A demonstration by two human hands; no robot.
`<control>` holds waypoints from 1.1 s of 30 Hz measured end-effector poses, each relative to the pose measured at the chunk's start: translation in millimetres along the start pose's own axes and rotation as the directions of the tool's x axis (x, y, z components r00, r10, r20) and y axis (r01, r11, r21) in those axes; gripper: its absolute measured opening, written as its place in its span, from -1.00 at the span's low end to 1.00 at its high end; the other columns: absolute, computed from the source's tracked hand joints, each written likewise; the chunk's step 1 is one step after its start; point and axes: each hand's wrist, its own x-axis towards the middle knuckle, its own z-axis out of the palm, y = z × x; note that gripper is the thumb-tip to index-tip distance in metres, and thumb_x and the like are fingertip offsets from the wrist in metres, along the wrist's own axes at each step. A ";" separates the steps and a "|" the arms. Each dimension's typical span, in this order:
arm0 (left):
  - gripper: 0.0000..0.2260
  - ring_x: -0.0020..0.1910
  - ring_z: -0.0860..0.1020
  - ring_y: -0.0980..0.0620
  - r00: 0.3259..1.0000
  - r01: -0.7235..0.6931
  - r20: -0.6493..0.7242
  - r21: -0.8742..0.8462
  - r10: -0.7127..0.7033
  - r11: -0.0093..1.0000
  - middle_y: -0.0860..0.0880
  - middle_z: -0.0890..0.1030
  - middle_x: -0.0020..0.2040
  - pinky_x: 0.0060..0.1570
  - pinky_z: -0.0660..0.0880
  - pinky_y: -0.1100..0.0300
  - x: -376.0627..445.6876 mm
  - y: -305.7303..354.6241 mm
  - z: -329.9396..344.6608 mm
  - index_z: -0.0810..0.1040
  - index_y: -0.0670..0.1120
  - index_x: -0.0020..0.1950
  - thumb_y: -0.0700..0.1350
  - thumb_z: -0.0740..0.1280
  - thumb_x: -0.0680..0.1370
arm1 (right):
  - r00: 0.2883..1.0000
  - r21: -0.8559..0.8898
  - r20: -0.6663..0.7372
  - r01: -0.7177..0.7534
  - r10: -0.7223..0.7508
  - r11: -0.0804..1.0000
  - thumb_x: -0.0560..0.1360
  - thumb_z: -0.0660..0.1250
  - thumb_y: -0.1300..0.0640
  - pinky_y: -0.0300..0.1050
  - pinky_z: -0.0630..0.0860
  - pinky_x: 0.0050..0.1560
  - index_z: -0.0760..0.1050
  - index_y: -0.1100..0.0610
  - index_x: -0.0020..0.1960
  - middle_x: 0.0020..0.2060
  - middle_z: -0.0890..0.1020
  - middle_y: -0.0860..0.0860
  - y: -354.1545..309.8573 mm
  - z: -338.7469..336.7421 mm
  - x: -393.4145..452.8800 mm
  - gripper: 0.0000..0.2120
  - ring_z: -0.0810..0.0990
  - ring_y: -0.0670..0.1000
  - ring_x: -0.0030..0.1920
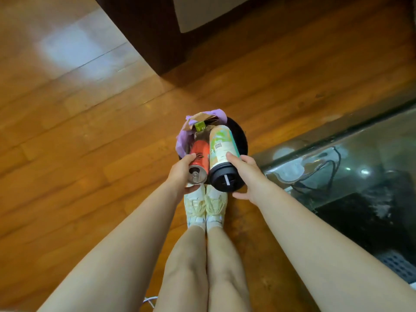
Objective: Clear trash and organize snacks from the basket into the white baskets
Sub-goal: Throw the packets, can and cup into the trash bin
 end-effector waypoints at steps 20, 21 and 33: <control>-0.65 0.05 0.53 0.00 0.997 -0.061 0.052 -0.017 0.062 0.998 -0.05 0.54 0.16 -0.19 0.47 0.17 -59.9 -19.2 -49.7 0.42 -0.08 0.31 0.05 0.18 0.59 | 0.995 -0.088 0.038 0.090 -0.087 0.992 0.57 0.19 0.03 -0.04 0.47 0.10 0.37 0.04 0.30 0.19 0.54 0.09 16.4 -24.7 -64.1 -0.69 0.53 0.04 0.12; -0.65 0.05 0.53 -0.01 0.998 -0.055 0.042 -0.029 0.056 0.998 -0.05 0.55 0.14 -0.20 0.47 0.18 -75.6 -21.4 -56.3 0.41 -0.09 0.33 0.04 0.17 0.60 | 0.994 -0.081 0.044 0.105 -0.102 0.991 0.57 0.18 0.03 -0.07 0.49 0.03 0.39 0.02 0.24 0.11 0.57 0.07 19.7 -28.2 -79.7 -0.74 0.56 0.02 0.06; -0.81 -0.29 0.48 0.06 0.989 -0.148 -0.031 -0.150 0.145 0.978 -0.05 0.58 -0.16 -0.29 0.37 0.22 -275.4 -51.6 -122.1 0.43 -0.08 0.16 -0.06 0.16 0.61 | 0.971 -0.283 -0.099 0.181 -0.217 0.942 0.55 0.21 0.11 -0.19 0.47 -0.31 0.47 0.07 0.00 -0.26 0.57 0.05 51.3 -56.3 -253.0 -0.91 0.51 -0.02 -0.30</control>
